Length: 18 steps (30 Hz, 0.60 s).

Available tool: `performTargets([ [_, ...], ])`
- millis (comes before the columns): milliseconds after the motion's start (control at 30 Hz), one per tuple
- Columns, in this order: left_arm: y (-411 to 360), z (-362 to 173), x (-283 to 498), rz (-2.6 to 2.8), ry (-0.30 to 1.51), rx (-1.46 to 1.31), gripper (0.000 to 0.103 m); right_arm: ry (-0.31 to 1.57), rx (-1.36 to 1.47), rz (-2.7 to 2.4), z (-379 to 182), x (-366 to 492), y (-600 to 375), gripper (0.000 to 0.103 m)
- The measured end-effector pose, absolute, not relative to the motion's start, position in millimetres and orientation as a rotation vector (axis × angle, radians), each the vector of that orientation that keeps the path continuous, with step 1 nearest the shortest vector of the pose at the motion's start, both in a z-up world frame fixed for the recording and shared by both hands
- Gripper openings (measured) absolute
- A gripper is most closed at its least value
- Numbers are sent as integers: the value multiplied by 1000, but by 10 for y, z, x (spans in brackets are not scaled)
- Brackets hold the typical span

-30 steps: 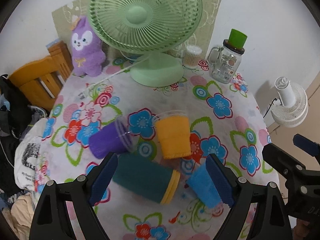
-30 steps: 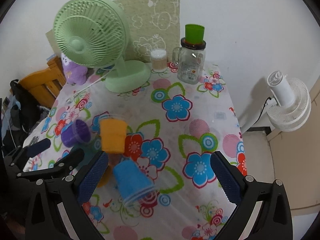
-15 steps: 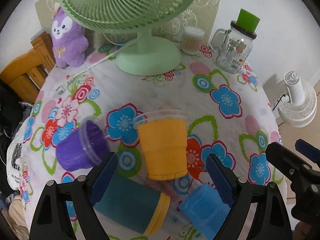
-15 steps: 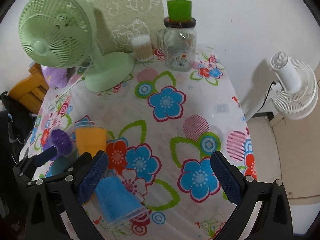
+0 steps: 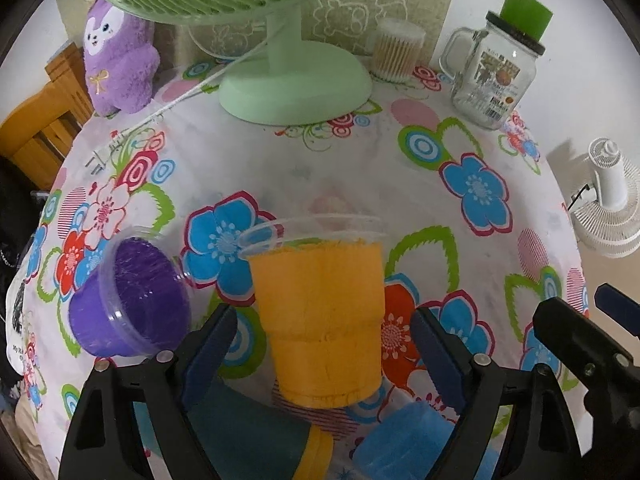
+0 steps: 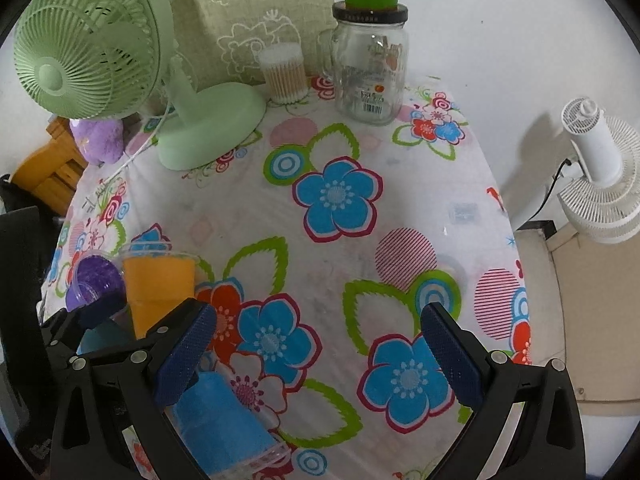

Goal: Flip cup upside down
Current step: 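Move the left gripper down onto the upright orange cup and close it, then lift the orange cup off the table with the left gripper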

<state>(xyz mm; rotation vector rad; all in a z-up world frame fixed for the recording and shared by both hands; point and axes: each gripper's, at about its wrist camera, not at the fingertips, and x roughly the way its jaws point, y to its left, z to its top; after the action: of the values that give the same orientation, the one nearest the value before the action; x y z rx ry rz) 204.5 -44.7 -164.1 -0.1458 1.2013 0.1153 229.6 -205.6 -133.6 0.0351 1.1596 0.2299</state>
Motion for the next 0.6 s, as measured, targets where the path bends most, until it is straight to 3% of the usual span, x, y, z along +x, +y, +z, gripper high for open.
performTargets([
  [133, -459, -1726, 2084, 121, 1217, -141, 81, 1177, 41, 230, -1402, 2325, -2054, 103],
  [300, -460, -1820, 2109, 128, 1248, -145, 62, 1195, 42, 232, -1481, 2344, -2041, 103],
  [600, -515, -1747, 2074, 119, 1213, -109, 60, 1210, 64, 224, -1533, 2309, -2075, 103],
])
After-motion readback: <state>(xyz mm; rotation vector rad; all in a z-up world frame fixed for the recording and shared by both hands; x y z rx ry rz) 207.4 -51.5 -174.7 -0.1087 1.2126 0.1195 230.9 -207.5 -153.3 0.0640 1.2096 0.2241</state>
